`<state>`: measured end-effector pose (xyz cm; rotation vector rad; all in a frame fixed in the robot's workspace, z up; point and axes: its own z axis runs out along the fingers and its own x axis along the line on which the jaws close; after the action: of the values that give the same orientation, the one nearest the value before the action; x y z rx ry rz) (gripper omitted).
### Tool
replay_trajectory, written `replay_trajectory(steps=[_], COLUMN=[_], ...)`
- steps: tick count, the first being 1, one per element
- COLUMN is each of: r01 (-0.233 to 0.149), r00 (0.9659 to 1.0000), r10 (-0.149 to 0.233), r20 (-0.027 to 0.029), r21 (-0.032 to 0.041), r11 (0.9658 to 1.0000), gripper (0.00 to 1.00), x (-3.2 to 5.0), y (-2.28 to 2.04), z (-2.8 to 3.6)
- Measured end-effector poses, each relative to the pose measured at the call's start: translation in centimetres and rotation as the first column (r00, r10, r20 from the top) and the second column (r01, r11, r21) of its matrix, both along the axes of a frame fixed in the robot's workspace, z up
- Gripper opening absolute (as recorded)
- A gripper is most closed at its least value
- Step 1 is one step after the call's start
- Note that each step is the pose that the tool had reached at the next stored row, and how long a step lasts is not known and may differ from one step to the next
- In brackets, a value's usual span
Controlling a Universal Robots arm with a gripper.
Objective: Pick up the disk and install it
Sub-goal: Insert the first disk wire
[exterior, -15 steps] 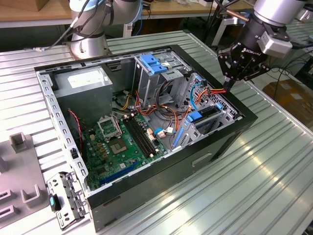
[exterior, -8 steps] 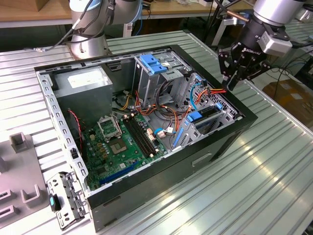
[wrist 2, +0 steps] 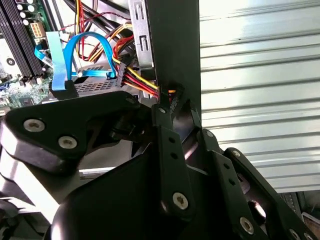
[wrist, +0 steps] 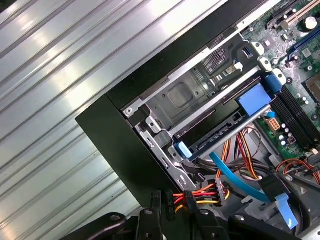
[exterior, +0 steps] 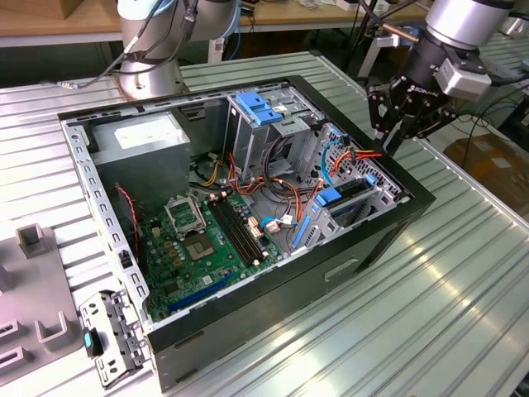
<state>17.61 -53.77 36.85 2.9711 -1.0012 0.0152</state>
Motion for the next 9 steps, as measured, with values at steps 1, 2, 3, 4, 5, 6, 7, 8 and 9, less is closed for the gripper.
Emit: replay_trajectory(steps=[1, 2, 3, 4, 5, 6, 7, 8, 9], r01=[-0.002, -0.003, -0.004, -0.005, -0.005, -0.005, -0.005, -0.005, -0.005], r00=[1.0000, 1.0000, 1.0000, 1.0000, 1.0000, 1.0000, 1.0000, 1.0000, 1.0000], r10=[0.002, 0.003, 0.004, 0.005, 0.005, 0.005, 0.005, 0.005, 0.005], r20=[0.0001, 0.0005, 0.0008, 0.0009, 0.0009, 0.0009, 0.0009, 0.0008, 0.0008], r21=[0.0000, -0.0001, -0.0003, -0.0007, -0.0001, 0.0001, 0.0000, 0.0004, 0.0002], r11=[1.0000, 1.0000, 1.0000, 1.0000, 1.0000, 1.0000, 1.0000, 1.0000, 1.0000], gripper=[0.31, 0.30, 0.30, 0.23, 0.17, 0.17, 0.17, 0.17, 0.17], x=[0.01, 0.02, 0.03, 0.03, 0.02, 0.02, 0.02, 0.02, 0.02], y=[0.00, 0.01, 0.00, 0.00, 0.00, 0.00, 0.00, 0.00, 0.00], z=[-0.17, -0.29, -0.30, -0.29, -0.17, -0.01, 0.06, 0.08, 0.12])
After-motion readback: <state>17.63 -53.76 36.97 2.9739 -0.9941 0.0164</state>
